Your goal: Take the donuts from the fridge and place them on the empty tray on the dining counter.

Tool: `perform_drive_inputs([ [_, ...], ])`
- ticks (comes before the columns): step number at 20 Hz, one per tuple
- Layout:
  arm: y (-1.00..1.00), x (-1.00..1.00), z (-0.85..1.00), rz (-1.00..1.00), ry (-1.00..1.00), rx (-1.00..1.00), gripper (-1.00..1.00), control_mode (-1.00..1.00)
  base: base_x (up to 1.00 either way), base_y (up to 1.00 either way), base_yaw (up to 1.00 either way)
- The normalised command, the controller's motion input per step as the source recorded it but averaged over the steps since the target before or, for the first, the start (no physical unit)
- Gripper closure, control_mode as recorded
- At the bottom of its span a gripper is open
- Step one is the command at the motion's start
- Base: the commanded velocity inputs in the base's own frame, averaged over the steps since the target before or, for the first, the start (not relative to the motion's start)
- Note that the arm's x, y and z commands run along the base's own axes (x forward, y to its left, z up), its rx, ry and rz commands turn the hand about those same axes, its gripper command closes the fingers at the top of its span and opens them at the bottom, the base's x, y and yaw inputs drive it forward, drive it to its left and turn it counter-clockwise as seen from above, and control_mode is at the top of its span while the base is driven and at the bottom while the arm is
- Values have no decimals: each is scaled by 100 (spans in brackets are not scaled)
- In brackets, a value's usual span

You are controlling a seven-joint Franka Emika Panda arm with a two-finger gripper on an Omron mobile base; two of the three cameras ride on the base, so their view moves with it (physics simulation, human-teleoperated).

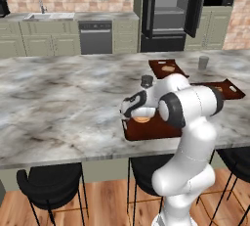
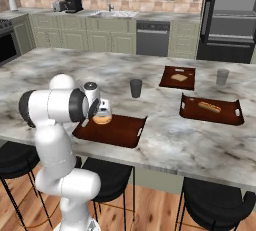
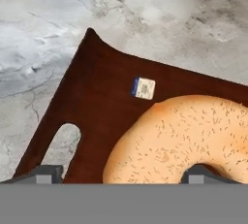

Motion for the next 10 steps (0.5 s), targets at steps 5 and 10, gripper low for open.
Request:
perform_drive_inputs([
  [5,-3,-58,75,0,1,0,-100,-100,0,0,0],
  [10,0,13,1,0,26,0,-100,-100,0,0,0],
])
